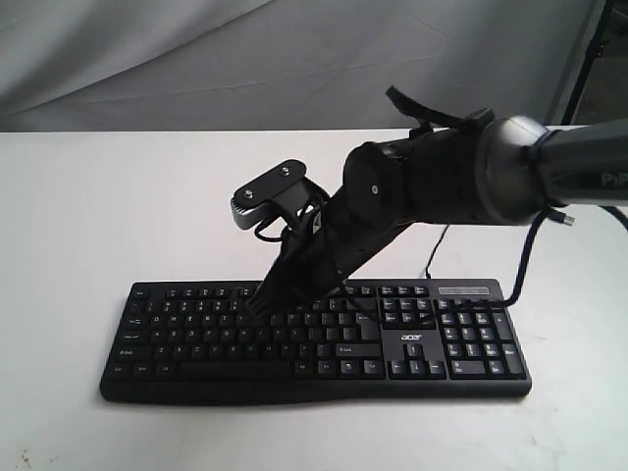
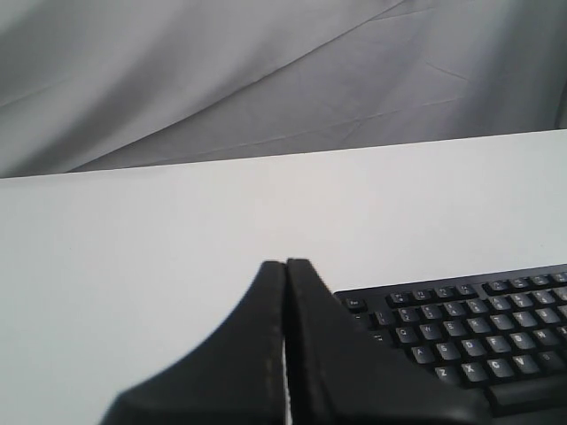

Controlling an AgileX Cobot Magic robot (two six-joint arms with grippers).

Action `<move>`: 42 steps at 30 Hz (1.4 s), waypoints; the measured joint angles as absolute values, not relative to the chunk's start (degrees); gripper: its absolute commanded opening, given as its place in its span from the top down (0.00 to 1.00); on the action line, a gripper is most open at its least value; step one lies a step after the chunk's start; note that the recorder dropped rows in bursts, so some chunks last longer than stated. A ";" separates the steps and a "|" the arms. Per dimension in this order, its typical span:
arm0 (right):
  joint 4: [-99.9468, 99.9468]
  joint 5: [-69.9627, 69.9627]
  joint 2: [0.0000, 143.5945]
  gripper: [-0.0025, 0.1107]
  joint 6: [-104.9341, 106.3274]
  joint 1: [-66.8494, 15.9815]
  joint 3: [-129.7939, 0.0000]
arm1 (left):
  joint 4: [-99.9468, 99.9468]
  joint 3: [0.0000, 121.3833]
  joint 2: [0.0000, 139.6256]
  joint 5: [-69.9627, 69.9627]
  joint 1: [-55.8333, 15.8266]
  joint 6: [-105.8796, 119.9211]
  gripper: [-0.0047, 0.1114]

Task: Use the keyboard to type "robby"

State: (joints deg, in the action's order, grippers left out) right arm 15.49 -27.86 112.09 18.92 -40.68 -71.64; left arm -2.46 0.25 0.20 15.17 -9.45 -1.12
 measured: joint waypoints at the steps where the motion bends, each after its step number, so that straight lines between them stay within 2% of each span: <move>1: 15.71 -27.04 112.78 0.98 18.92 -40.68 -71.41 | -2.46 0.25 0.20 15.17 -9.45 -1.12 0.96; 42: 13.41 -22.74 116.44 0.98 19.06 -40.68 -69.65 | -2.46 0.25 0.20 15.17 -9.45 -1.12 0.96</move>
